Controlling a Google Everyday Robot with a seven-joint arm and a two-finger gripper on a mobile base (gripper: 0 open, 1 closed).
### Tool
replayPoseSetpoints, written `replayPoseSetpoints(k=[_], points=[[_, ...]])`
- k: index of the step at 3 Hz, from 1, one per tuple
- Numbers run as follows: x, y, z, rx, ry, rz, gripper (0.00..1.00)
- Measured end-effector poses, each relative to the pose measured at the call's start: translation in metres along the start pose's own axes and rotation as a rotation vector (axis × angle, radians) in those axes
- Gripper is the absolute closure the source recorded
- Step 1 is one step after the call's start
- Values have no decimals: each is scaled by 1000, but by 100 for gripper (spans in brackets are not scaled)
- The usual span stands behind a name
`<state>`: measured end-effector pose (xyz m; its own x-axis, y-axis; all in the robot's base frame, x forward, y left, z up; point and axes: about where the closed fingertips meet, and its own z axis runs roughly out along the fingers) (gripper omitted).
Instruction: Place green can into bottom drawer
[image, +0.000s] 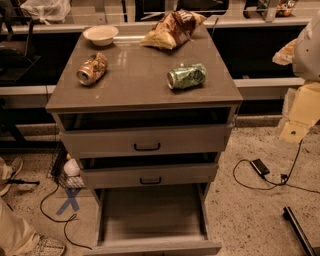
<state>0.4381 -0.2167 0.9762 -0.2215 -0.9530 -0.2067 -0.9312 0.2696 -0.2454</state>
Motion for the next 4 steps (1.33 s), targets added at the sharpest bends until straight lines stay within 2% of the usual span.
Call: replayPoseSetpoints(k=[1, 2, 3, 4], points=[[0, 0, 0, 0, 0, 0, 0], [-7, -32, 12, 47, -48, -19, 0], [-24, -96, 44, 113, -74, -74, 0], [-47, -156, 79, 157, -113, -148, 0]])
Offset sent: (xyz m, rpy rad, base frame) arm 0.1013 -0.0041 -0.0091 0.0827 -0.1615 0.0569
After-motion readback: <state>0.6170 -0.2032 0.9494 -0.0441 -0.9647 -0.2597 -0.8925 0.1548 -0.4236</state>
